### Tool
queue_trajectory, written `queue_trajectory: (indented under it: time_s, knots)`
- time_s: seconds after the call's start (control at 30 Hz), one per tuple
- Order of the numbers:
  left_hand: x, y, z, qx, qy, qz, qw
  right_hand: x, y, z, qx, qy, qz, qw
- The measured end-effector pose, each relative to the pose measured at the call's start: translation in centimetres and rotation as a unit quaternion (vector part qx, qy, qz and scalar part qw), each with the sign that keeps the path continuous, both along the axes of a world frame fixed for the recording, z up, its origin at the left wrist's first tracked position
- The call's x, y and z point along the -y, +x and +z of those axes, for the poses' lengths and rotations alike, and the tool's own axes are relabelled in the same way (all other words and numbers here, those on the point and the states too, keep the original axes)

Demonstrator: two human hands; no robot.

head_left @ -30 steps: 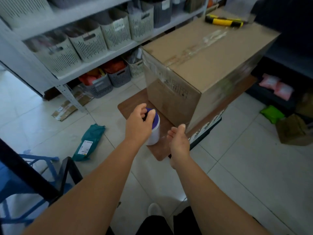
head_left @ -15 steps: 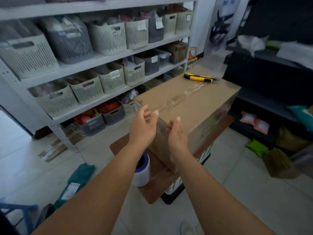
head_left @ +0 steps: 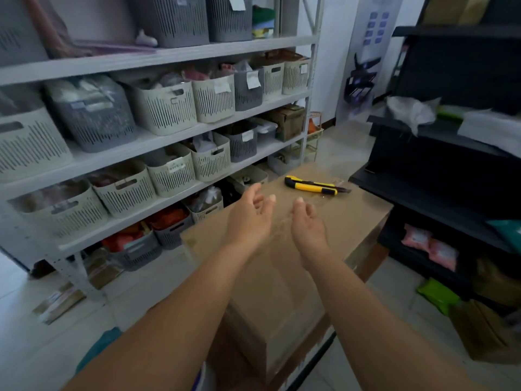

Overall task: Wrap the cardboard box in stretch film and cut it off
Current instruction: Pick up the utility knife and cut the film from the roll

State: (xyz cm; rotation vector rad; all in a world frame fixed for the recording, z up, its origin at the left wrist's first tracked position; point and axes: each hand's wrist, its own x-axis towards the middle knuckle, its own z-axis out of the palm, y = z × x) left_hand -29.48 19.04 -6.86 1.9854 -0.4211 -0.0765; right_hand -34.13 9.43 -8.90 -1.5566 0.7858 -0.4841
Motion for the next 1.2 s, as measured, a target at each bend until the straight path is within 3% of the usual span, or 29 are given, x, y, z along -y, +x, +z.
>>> queue_trajectory:
  time_s: [0.13, 0.27, 0.47, 0.6, 0.73, 0.97, 1.07, 1.13, 1.2]
  knots:
    - [5.3, 3.5, -0.7, 0.017, 0.073, -0.029, 0.997, 5.7, 3.6, -0.4, -0.047, -0.038, 0.018, 0.998]
    - [9.9, 6.4, -1.4, 0.082, 0.171, -0.091, 0.978, 10.6, 6.5, -1.7, -0.119, -0.136, 0.046, 0.982]
    - [14.5, 10.3, -3.3, 0.134, 0.338, -0.163, 0.917, 15.7, 8.7, -2.9, -0.24, -0.326, 0.149, 0.902]
    - [15.3, 12.1, -4.5, 0.151, 0.438, -0.188, 0.866, 17.4, 9.4, -3.7, -0.251, -0.403, 0.188, 0.86]
    - [15.8, 12.6, -5.0, 0.218, 0.464, -0.169, 0.842, 18.0, 9.7, -4.4, -0.236, -0.414, 0.18, 0.861]
    - [14.3, 11.4, -5.0, 0.24, 0.454, -0.156, 0.844, 17.2, 8.7, -4.3, -0.202, -0.474, 0.234, 0.824]
    - [12.3, 9.8, -5.2, 0.142, 0.418, -0.114, 0.89, 15.3, 7.5, -4.0, -0.151, -0.429, 0.134, 0.88]
    - [11.0, 8.6, -5.4, 0.064, 0.345, -0.062, 0.934, 13.2, 6.6, -3.2, -0.11, -0.341, 0.019, 0.933]
    - [9.9, 7.2, -5.2, 0.021, 0.273, -0.018, 0.962, 11.0, 6.1, -2.3, -0.096, -0.22, -0.037, 0.97]
